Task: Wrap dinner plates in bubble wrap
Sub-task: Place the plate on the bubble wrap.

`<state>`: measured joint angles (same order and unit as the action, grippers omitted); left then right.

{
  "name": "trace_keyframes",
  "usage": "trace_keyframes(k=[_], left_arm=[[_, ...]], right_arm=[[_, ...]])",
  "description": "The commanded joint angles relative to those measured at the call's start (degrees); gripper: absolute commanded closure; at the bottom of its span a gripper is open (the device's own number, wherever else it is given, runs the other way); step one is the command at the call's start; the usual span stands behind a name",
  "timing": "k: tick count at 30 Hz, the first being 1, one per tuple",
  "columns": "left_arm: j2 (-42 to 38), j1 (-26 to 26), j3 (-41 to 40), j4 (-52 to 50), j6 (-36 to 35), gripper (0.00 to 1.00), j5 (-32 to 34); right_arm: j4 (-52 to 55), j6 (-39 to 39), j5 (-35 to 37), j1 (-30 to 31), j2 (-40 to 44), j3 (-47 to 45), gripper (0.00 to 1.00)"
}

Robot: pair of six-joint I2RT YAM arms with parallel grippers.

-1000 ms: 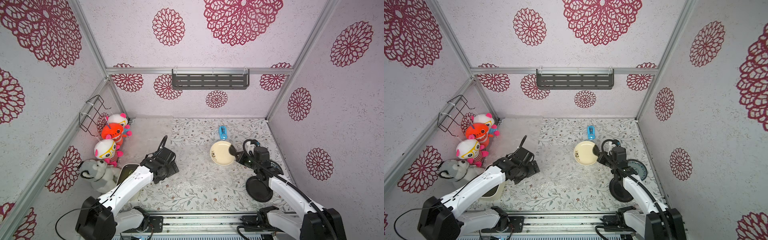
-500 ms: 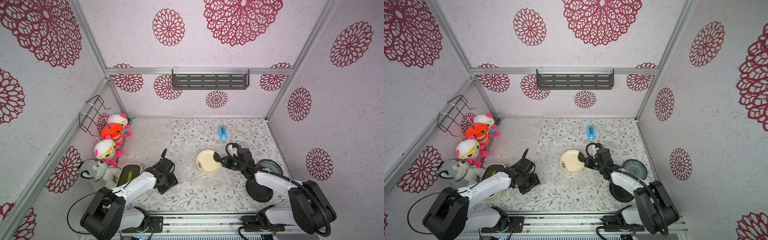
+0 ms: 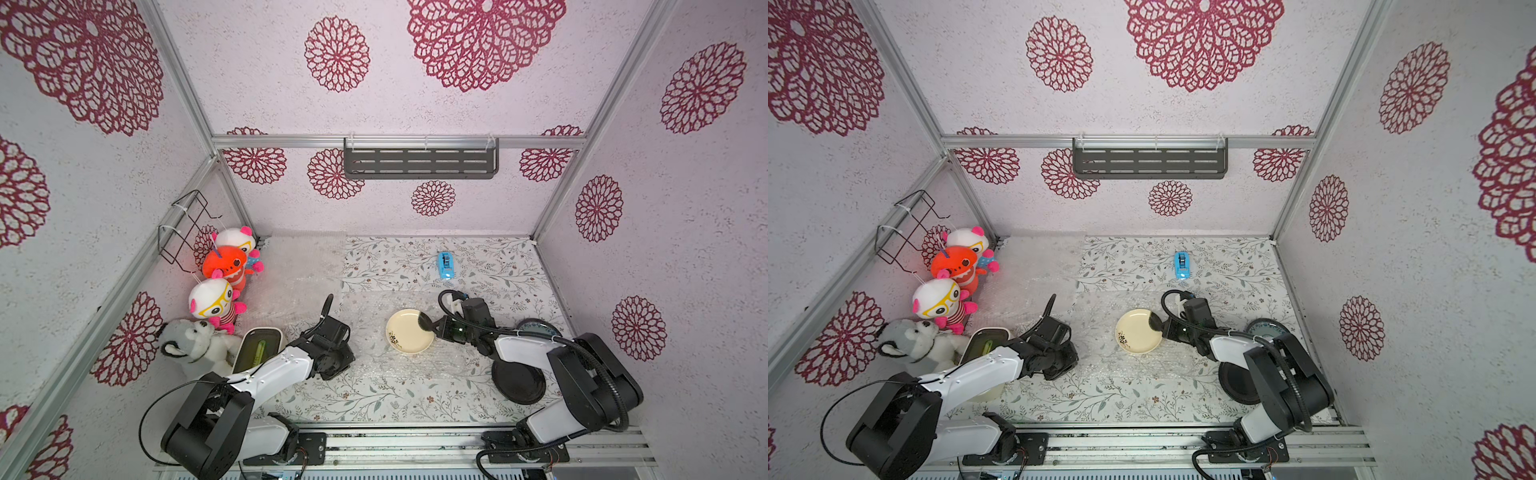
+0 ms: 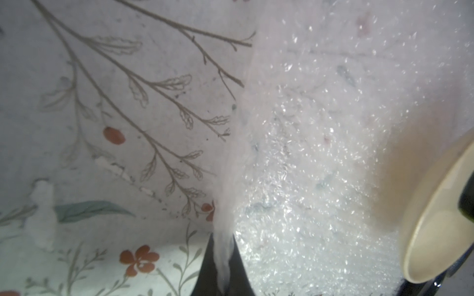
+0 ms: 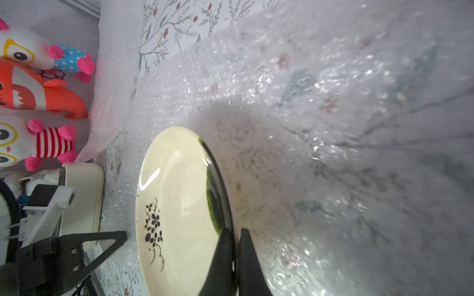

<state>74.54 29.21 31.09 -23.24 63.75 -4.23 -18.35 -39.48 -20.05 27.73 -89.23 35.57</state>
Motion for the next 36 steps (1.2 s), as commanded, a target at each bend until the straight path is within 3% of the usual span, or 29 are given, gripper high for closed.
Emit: trace_keyframes(k=[1,15,21,24,27,31,33,36], left_arm=[[-0.3,0.4,-0.1,-0.1,0.4,1.0,-0.4],[1.9,1.3,3.1,-0.7,-2.3,1.0,-1.7],[0.3,2.3,8.6,-3.2,-4.2,1.0,-4.2],[-0.5,2.7,13.5,-6.5,-5.5,1.0,-4.2],[0.5,2.7,18.1,-9.1,-5.8,1.0,-4.6],[4.0,3.0,23.4,-13.1,-5.1,1.0,-5.0],[5.7,3.2,25.4,-15.0,-4.8,1.0,-4.9],[7.8,3.7,27.3,-16.4,-4.0,1.0,-4.7]], right_arm=[[-3.8,1.4,-2.8,2.2,-1.5,3.4,1.0],[-4.5,1.0,3.2,5.8,-8.6,6.4,1.0],[-5.9,0.4,6.9,5.8,-8.4,4.4,0.98],[-5.1,0.7,8.4,5.8,-6.3,4.2,0.86],[-1.5,3.6,10.6,5.7,-4.9,5.3,0.51],[-1.3,11.9,10.5,6.5,1.0,4.1,0.28],[-0.7,18.2,8.9,8.2,3.7,3.7,0.2],[-4.4,24.5,3.0,11.9,6.2,2.8,0.19]])
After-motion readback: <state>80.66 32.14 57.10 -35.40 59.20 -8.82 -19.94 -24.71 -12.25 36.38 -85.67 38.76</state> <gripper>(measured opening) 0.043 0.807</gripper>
